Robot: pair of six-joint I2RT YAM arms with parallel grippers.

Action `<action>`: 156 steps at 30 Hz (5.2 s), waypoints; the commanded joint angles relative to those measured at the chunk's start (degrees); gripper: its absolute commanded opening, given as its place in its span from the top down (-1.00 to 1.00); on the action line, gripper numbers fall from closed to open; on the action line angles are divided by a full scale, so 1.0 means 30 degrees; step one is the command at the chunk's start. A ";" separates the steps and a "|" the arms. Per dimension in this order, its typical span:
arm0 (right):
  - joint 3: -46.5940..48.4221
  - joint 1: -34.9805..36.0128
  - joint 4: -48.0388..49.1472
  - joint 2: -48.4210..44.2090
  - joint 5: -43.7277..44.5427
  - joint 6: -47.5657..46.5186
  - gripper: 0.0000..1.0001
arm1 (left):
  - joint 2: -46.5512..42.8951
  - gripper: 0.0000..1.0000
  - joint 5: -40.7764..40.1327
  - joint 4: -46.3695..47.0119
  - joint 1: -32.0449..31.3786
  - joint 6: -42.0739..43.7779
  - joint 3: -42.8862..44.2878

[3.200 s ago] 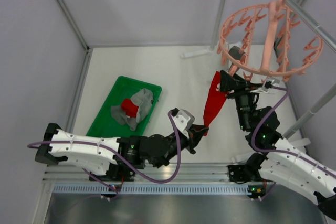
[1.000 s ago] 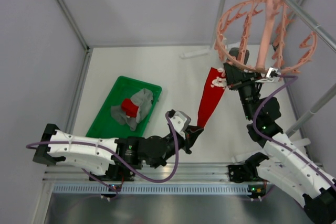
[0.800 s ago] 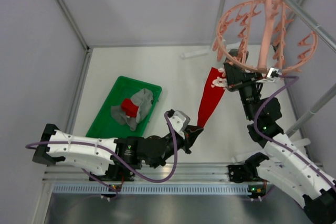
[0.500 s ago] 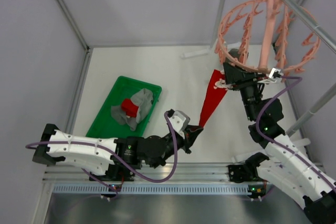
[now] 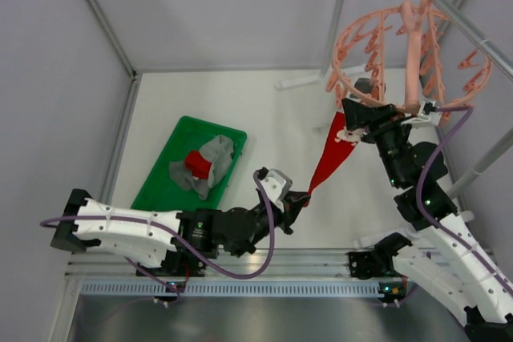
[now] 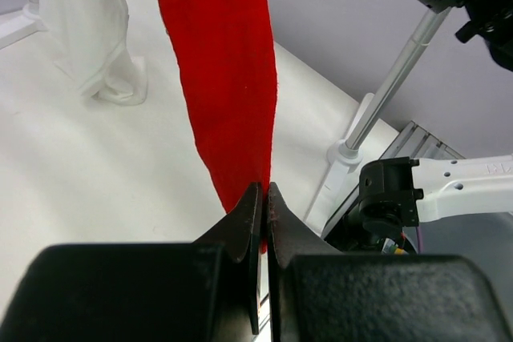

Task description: Remove the socks clipped to the hanger

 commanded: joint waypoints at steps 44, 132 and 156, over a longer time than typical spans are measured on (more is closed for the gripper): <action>0.0071 -0.0246 -1.6020 -0.6827 -0.6238 0.1564 1.00 | 0.6345 0.16 0.4329 -0.2739 0.2124 -0.0567 0.6124; 0.2739 -0.0245 -1.8717 -0.7795 -0.7849 0.0449 1.00 | 1.4662 -0.17 2.1972 0.5991 1.3262 -0.6223 1.5348; 0.1890 -0.0217 -1.8835 -0.7591 -0.7644 -0.0313 1.00 | 1.3492 -0.97 2.1620 0.5701 1.3731 -0.6870 1.2016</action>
